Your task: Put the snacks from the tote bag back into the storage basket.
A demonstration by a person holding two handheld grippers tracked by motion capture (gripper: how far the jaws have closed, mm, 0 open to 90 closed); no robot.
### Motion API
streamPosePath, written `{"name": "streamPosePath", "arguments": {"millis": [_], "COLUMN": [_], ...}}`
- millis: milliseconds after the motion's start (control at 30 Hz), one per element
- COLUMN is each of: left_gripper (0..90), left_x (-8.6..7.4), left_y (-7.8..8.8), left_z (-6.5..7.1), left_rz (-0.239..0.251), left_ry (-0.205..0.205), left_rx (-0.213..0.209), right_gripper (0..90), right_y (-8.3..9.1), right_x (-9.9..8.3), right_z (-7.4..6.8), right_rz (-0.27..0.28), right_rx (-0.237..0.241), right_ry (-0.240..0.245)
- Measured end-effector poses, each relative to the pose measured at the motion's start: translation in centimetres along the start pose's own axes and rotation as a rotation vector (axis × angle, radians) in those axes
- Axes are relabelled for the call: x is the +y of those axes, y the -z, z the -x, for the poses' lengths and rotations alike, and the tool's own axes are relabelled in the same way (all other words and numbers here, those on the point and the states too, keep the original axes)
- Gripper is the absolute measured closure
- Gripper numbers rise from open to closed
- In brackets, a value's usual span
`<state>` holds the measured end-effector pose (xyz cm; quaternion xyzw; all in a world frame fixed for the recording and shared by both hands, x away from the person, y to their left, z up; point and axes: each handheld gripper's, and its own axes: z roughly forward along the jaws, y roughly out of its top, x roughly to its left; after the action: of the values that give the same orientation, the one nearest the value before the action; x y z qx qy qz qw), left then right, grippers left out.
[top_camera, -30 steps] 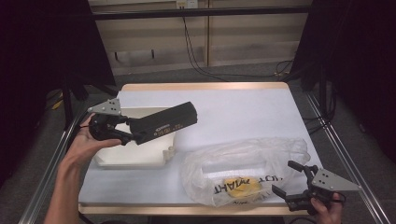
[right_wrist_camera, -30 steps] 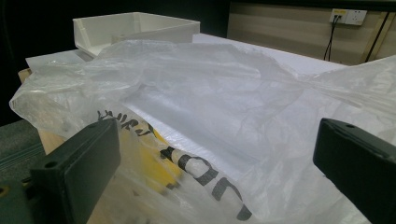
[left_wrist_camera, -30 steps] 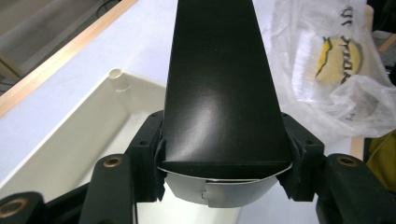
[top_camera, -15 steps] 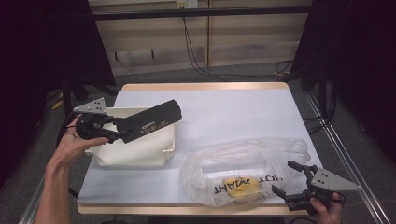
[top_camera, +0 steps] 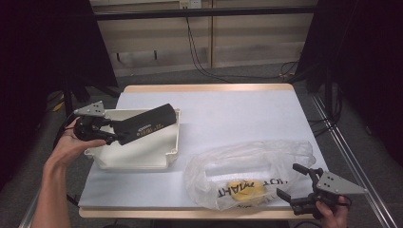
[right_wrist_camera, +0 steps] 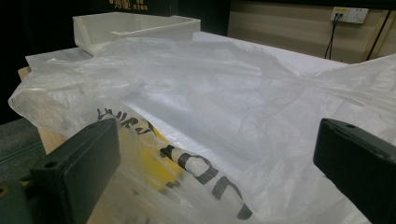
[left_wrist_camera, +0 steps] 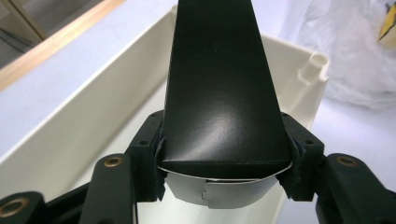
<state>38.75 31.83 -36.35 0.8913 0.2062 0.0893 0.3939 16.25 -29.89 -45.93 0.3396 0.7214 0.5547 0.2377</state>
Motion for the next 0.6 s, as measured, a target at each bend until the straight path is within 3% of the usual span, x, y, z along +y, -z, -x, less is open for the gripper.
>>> {"name": "streamPosePath", "arguments": {"millis": [200, 600], "left_gripper": [43.4, 43.5], "left_x": [-1.1, -1.7], "left_y": [-1.1, -2.9], "left_z": [-0.7, -1.4], "left_rz": [-0.035, -0.083], "left_ry": [0.027, 0.014], "left_rx": [-0.009, -0.031], "right_gripper": [0.2, 0.2], "right_y": [-0.1, -0.3], "right_x": [0.0, -0.1], "right_z": [0.0, 0.0], "right_rz": [-0.003, -0.011], "right_rx": [0.007, 0.012], "right_ry": [-0.001, 0.0]}}
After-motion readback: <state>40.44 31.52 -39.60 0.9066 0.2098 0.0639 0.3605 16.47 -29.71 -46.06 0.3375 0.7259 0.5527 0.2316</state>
